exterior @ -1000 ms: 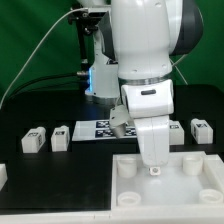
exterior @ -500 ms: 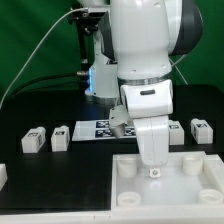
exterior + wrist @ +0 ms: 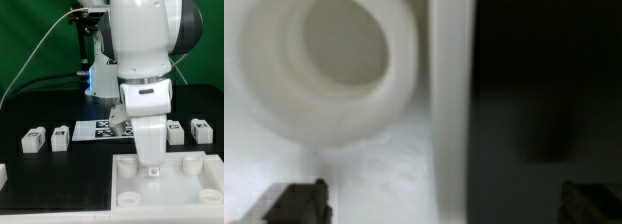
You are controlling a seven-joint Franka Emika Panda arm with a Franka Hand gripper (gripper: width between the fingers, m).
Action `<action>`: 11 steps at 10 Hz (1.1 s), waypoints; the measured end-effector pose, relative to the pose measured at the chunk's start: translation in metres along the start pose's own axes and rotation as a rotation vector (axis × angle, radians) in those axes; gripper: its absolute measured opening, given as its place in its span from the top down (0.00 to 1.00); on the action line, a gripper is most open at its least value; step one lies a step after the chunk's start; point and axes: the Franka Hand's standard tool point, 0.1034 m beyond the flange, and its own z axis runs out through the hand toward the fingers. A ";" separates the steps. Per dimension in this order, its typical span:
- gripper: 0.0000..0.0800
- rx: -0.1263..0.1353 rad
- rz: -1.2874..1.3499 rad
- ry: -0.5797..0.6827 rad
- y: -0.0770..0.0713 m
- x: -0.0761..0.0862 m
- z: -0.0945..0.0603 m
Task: Assemble one leg
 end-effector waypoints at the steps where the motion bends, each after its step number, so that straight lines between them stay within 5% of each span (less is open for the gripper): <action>1: 0.19 -0.014 0.055 -0.003 -0.006 0.010 -0.014; 4: 0.19 -0.029 0.468 0.006 -0.024 0.055 -0.041; 5: 0.19 -0.031 0.579 0.021 -0.045 0.070 -0.034; 7: 0.19 -0.017 0.837 0.036 -0.057 0.088 -0.033; 11: 0.19 0.003 1.210 0.068 -0.052 0.083 -0.030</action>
Offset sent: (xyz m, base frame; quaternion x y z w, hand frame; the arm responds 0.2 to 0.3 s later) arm -0.0214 0.0555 0.0363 0.0099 -0.0029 0.3681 0.9297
